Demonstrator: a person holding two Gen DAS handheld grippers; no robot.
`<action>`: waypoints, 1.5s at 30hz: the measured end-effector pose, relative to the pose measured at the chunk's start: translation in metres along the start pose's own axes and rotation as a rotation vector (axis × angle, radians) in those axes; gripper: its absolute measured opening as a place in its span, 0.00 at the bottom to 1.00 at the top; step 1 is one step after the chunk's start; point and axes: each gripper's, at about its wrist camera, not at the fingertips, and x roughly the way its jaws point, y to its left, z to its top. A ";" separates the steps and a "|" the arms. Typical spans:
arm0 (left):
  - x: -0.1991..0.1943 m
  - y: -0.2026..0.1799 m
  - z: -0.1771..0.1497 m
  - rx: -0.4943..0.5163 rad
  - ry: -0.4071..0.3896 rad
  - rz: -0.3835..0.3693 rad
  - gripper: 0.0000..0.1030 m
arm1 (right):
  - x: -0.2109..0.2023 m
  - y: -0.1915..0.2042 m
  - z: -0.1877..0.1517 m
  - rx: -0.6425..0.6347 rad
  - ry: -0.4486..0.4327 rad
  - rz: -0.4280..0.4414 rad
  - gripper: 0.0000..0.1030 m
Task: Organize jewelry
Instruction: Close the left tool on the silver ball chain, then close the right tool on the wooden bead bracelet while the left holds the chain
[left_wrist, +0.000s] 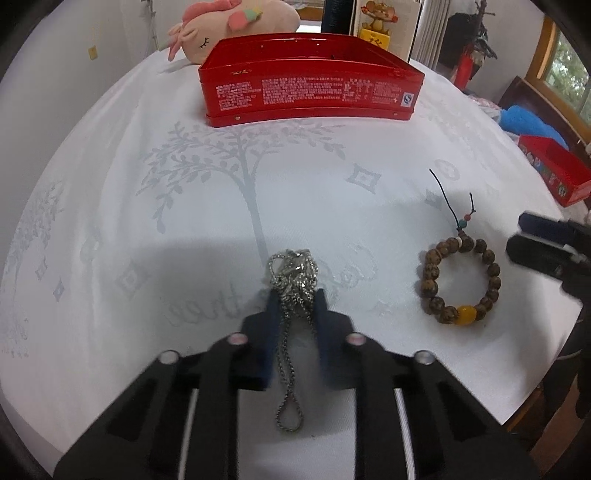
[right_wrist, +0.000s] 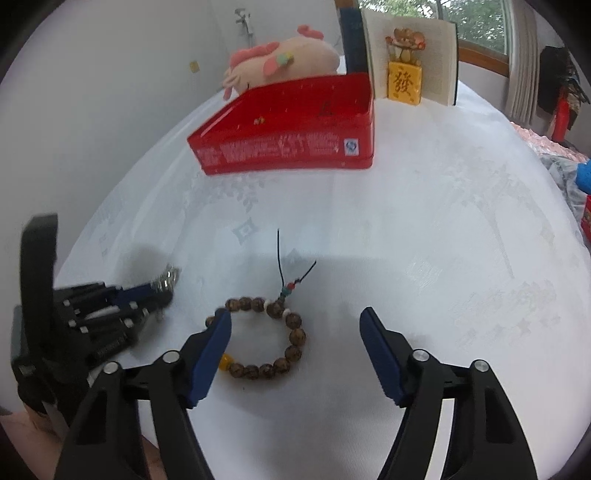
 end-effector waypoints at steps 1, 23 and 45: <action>0.000 0.002 0.000 -0.005 0.000 -0.010 0.11 | 0.002 0.002 -0.001 -0.008 0.013 0.002 0.66; -0.005 0.014 0.006 -0.043 -0.012 -0.080 0.10 | 0.040 0.027 -0.004 -0.192 0.133 -0.089 0.22; -0.043 0.021 0.025 -0.042 -0.102 -0.104 0.07 | -0.037 0.023 0.025 -0.159 -0.022 0.033 0.10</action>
